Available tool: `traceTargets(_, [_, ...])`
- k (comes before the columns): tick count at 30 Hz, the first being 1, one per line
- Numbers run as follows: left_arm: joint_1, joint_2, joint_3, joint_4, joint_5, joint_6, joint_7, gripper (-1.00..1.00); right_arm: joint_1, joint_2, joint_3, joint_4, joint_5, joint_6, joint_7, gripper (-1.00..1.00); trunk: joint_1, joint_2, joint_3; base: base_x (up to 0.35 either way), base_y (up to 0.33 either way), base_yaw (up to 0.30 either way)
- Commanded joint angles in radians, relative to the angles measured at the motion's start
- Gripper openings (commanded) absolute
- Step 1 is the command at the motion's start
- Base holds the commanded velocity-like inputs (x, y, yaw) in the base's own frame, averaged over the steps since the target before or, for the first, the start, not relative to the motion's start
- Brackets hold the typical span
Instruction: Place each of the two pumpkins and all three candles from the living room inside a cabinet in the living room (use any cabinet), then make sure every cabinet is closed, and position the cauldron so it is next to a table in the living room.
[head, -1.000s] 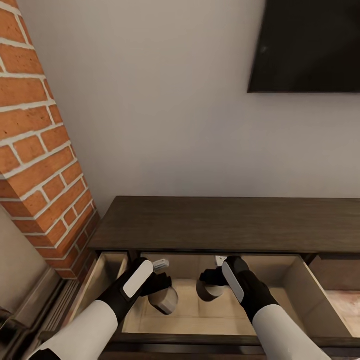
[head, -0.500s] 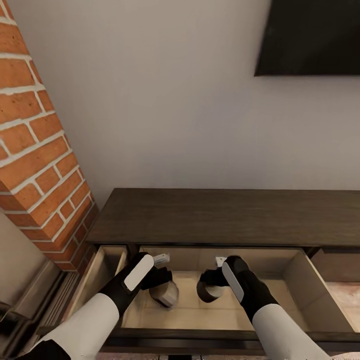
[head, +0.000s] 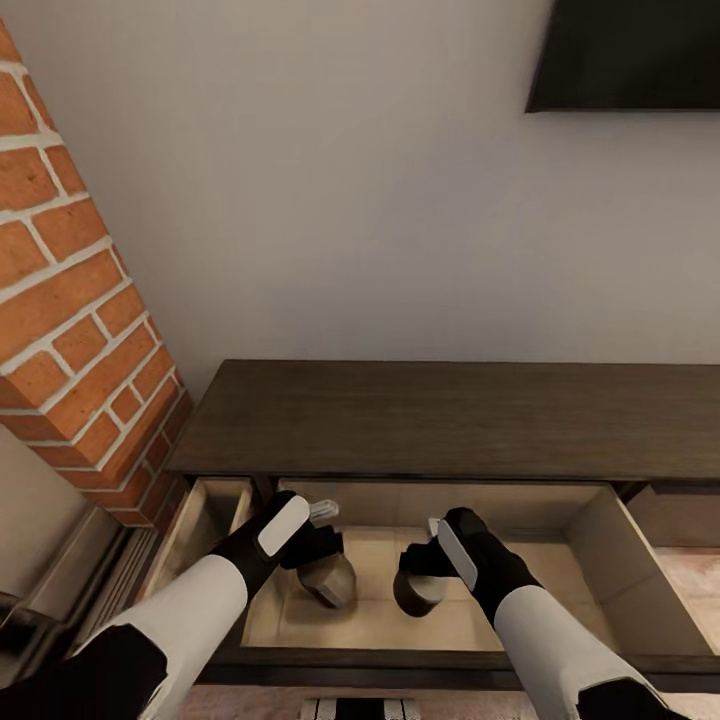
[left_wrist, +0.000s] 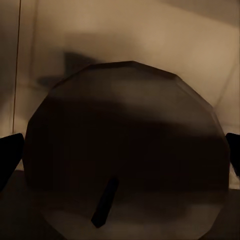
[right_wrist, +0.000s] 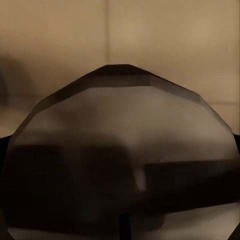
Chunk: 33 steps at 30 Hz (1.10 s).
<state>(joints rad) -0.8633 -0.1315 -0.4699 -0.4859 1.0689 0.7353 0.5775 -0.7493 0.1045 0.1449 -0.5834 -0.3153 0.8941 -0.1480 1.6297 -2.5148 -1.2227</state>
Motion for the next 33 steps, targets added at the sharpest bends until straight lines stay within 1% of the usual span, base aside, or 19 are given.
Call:
traceTargets(1, [-0.001, 0.0, -0.006, 0.0, 0.009, -0.001, 0.008, -1.0, -0.01, 0.0, 0.004, 0.011, -0.011, 0.001, -0.009, -1.0, 0.0, -0.001, -0.005, 0.0, 0.0, 0.0])
traceTargets(3, [-0.002, -0.002, -0.006, 0.001, 0.007, -0.001, 0.008, -1.0, -0.029, 0.0, 0.004, 0.039, -0.011, -0.003, -0.009, -1.0, 0.001, -0.001, -0.013, 0.0, 0.0, 0.0])
traceTargets(7, [-0.001, -0.015, -0.011, 0.002, 0.002, -0.003, 0.008, -1.0, -0.071, 0.0, 0.004, 0.107, -0.01, -0.023, -0.008, -1.0, 0.003, -0.002, -0.028, 0.0, 0.0, 0.0])
traceTargets(9, [-0.001, -0.023, -0.032, 0.002, -0.016, -0.004, 0.008, -1.0, -0.082, 0.002, 0.004, 0.123, -0.01, -0.035, -0.009, -1.0, 0.004, -0.003, -0.036, 0.0, 0.0, 0.0])
traceTargets(10, [-0.001, -0.026, -0.043, 0.002, -0.025, -0.007, 0.009, -1.0, -0.086, 0.008, 0.005, 0.13, -0.01, -0.042, -0.009, -1.0, 0.004, -0.003, -0.04, 0.0, 0.0, 0.0])
traceTargets(13, [-0.001, -0.032, -0.058, 0.003, -0.035, -0.019, 0.009, -1.0, -0.096, 0.02, 0.006, 0.138, -0.009, -0.049, -0.01, -1.0, 0.006, -0.003, -0.051, 0.0, 0.0, 0.0])
traceTargets(17, [-0.001, -0.035, -0.063, 0.003, -0.038, -0.025, 0.009, -1.0, -0.106, 0.026, 0.008, 0.141, -0.007, -0.052, -0.009, -1.0, 0.007, -0.004, -0.067, 0.0, 0.0, 0.0])
traceTargets(23, [0.0, -0.037, -0.067, 0.002, -0.041, -0.029, 0.008, -1.0, -0.111, 0.027, 0.008, 0.141, 0.022, -0.054, -0.009, -1.0, 0.01, -0.006, -0.09, 0.0, 0.0, 0.0])
traceTargets(24, [0.0, -0.037, -0.068, 0.0, -0.043, -0.03, 0.009, -1.0, -0.111, 0.027, 0.008, 0.142, 0.031, -0.076, -0.009, -1.0, 0.01, -0.006, -0.09, 0.0, 0.0, 0.0])
traceTargets(27, [0.0, -0.037, -0.07, -0.009, -0.044, -0.03, 0.01, -1.0, -0.111, 0.027, 0.009, 0.142, 0.032, -0.085, -0.01, -1.0, 0.01, -0.006, -0.09, 0.0, 0.0, 0.0])
traceTargets(29, [0.0, -0.037, -0.087, -0.012, -0.045, -0.03, 0.01, -1.0, -0.111, 0.027, 0.01, 0.142, 0.033, -0.088, -0.01, -1.0, 0.01, -0.006, -0.09, 0.0, 0.0, 0.0])
traceTargets(30, [-0.001, -0.037, -0.12, -0.013, -0.044, -0.039, 0.01, -1.0, -0.111, 0.027, 0.01, 0.142, 0.05, -0.091, -0.01, -1.0, 0.01, -0.006, -0.09, 0.0, 0.0, 0.0])
traceTargets(32, [-0.001, -0.037, -0.136, -0.013, -0.044, -0.045, 0.01, -1.0, -0.111, 0.027, 0.01, 0.142, 0.067, -0.095, -0.01, -1.0, 0.01, -0.006, -0.09, 0.0, 0.0, 0.0])
traceTargets(33, [-0.001, -0.037, -0.146, -0.014, -0.044, -0.049, 0.01, -1.0, -0.111, 0.027, 0.01, 0.142, 0.084, -0.1, -0.01, -1.0, 0.01, -0.006, -0.09, 0.0, 0.0, 0.0])
